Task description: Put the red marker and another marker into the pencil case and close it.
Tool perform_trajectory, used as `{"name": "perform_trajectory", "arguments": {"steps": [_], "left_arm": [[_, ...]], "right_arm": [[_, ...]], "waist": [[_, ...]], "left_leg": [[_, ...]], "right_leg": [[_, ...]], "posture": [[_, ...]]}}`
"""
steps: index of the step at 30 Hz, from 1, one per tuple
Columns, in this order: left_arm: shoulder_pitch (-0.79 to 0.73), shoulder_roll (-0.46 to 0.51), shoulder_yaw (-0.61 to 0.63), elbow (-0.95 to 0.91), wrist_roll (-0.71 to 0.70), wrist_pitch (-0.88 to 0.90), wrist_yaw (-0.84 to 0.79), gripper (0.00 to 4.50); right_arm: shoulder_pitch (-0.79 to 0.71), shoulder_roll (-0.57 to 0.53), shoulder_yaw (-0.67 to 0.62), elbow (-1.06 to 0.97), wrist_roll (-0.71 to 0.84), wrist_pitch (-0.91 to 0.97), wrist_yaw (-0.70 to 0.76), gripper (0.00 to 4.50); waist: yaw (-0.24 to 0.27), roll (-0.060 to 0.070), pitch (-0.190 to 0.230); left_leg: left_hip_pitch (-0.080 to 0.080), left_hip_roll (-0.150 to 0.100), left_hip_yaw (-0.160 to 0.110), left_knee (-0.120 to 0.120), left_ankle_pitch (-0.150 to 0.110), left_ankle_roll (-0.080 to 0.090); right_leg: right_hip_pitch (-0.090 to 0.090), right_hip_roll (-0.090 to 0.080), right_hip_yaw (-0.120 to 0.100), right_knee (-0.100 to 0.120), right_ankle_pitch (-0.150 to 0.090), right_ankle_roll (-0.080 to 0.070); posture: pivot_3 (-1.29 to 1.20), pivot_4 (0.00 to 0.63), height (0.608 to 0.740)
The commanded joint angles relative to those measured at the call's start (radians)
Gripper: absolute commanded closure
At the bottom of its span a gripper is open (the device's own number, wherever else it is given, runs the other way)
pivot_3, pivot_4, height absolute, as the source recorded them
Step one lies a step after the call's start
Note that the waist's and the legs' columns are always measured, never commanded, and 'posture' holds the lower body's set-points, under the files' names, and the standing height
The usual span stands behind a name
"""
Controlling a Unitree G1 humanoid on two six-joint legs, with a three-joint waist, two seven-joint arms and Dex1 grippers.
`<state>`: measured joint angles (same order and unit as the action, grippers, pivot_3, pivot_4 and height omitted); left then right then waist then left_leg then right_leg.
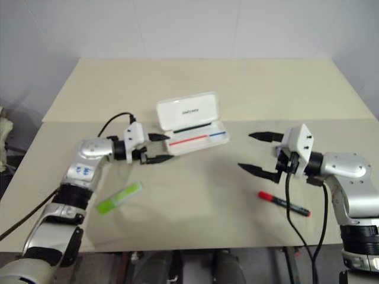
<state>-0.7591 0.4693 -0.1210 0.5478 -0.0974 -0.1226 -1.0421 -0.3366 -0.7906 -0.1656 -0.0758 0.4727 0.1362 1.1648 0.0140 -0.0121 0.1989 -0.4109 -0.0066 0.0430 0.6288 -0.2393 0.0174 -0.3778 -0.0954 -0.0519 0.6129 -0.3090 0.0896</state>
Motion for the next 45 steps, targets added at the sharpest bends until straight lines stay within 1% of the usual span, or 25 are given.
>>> {"name": "perform_trajectory", "arguments": {"steps": [1, 8, 11, 18, 25, 33, 36, 39, 41, 42, 44, 45], "left_arm": [[-0.057, -0.026, -0.016, 0.059, 0.016, -0.039, -0.016, 1.30], [-0.152, -0.069, -0.056, 0.209, 0.069, -0.066, -0.027, 1.30], [-0.175, -0.080, -0.052, 0.250, 0.073, -0.071, -0.031, 1.30], [-0.233, -0.094, -0.088, 0.342, 0.127, -0.068, -0.055, 1.30], [-0.307, -0.112, -0.123, 0.431, 0.194, 0.020, -0.059, 1.30], [-0.363, -0.141, -0.174, 0.450, 0.257, 0.119, -0.093, 1.30], [-0.373, -0.141, -0.200, 0.448, 0.285, 0.152, -0.095, 1.82], [-0.370, -0.143, -0.215, 0.439, 0.304, 0.156, -0.095, 2.76], [-0.361, -0.144, -0.224, 0.431, 0.314, 0.153, -0.093, 3.52], [-0.356, -0.144, -0.228, 0.427, 0.319, 0.149, -0.092, 3.80], [-0.326, -0.138, -0.254, 0.394, 0.333, 0.132, -0.124, 4.44], [-0.312, -0.135, -0.263, 0.377, 0.335, 0.129, -0.139, 4.48]], "right_arm": [[-0.003, 0.005, -0.028, -0.041, 0.016, -0.017, -0.016, 0.00], [0.065, 0.024, -0.048, -0.127, 0.028, -0.004, -0.075, 0.00], [0.089, 0.022, -0.061, -0.154, 0.033, -0.001, -0.094, 0.00], [0.150, 0.013, -0.105, -0.211, 0.050, 0.004, -0.125, 0.00], [0.163, 0.014, -0.122, -0.244, 0.046, 0.008, -0.153, 0.00], [0.156, 0.010, -0.130, -0.263, 0.041, 0.006, -0.186, 0.00], [0.153, 0.007, -0.132, -0.268, 0.042, 0.007, -0.193, 0.00], [0.151, 0.004, -0.133, -0.274, 0.042, 0.008, -0.199, 0.00], [0.149, 0.002, -0.133, -0.277, 0.043, 0.009, -0.203, 0.00], [0.147, 0.001, -0.133, -0.278, 0.043, 0.009, -0.205, 0.00], [0.131, 0.014, -0.144, -0.280, 0.074, 0.027, -0.226, 0.00], [0.121, 0.023, -0.151, -0.281, 0.093, 0.039, -0.240, 0.00]], "waist": [[0.001, 0.000, 0.000], [0.010, -0.001, 0.000], [0.010, -0.001, 0.000], [0.011, -0.001, 0.001], [0.011, -0.002, 0.001], [0.010, -0.002, 0.001], [0.010, -0.002, 0.001], [0.010, -0.002, 0.001], [0.010, -0.002, 0.001], [0.010, -0.002, 0.001], [0.010, -0.002, 0.001], [0.013, -0.002, 0.001]], "left_leg": [[0.000, 0.000, 0.000, 0.000, 0.000, 0.000], [-0.001, 0.000, 0.002, 0.001, 0.000, 0.000], [-0.001, 0.000, 0.003, 0.001, 0.000, 0.001], [-0.001, 0.000, 0.003, 0.002, 0.000, 0.001], [-0.001, 0.000, 0.004, 0.002, 0.000, 0.001], [0.000, 0.000, 0.004, 0.004, 0.000, 0.001], [0.000, 0.000, 0.004, 0.005, 0.000, 0.001], [0.000, 0.000, 0.004, 0.004, 0.000, 0.001], [0.000, 0.000, 0.004, 0.004, 0.000, 0.001], [0.000, 0.000, 0.004, 0.004, 0.000, 0.002], [0.001, 0.000, 0.004, 0.004, 0.000, 0.002], [0.001, 0.000, 0.004, 0.004, 0.000, 0.002]], "right_leg": [[0.000, 0.000, 0.000, 0.000, 0.000, 0.000], [0.000, 0.000, -0.001, 0.000, 0.001, 0.001], [0.000, 0.000, 0.000, 0.000, 0.001, 0.001], [0.000, 0.000, 0.000, 0.000, 0.001, 0.002], [0.000, 0.001, 0.000, 0.001, 0.001, 0.002], [0.000, 0.001, 0.001, 0.005, 0.001, 0.002], [0.000, 0.000, 0.001, 0.005, 0.001, 0.002], [0.000, 0.000, 0.002, 0.004, 0.001, 0.002], [0.000, 0.000, 0.002, 0.004, 0.001, 0.002], [0.000, 0.000, 0.002, 0.004, 0.001, 0.002], [0.000, 0.000, 0.002, 0.004, 0.001, 0.002], [0.000, 0.000, 0.002, 0.004, 0.001, 0.002]], "posture": [[0.00, 0.150, 0.740], [0.00, 0.150, 0.740], [0.00, 0.150, 0.740], [0.00, 0.150, 0.740], [0.00, 0.150, 0.740], [0.00, 0.150, 0.740], [0.00, 0.150, 0.740], [0.00, 0.150, 0.740], [0.00, 0.150, 0.740], [0.00, 0.150, 0.740], [0.00, 0.150, 0.740], [0.00, 0.150, 0.740]]}}
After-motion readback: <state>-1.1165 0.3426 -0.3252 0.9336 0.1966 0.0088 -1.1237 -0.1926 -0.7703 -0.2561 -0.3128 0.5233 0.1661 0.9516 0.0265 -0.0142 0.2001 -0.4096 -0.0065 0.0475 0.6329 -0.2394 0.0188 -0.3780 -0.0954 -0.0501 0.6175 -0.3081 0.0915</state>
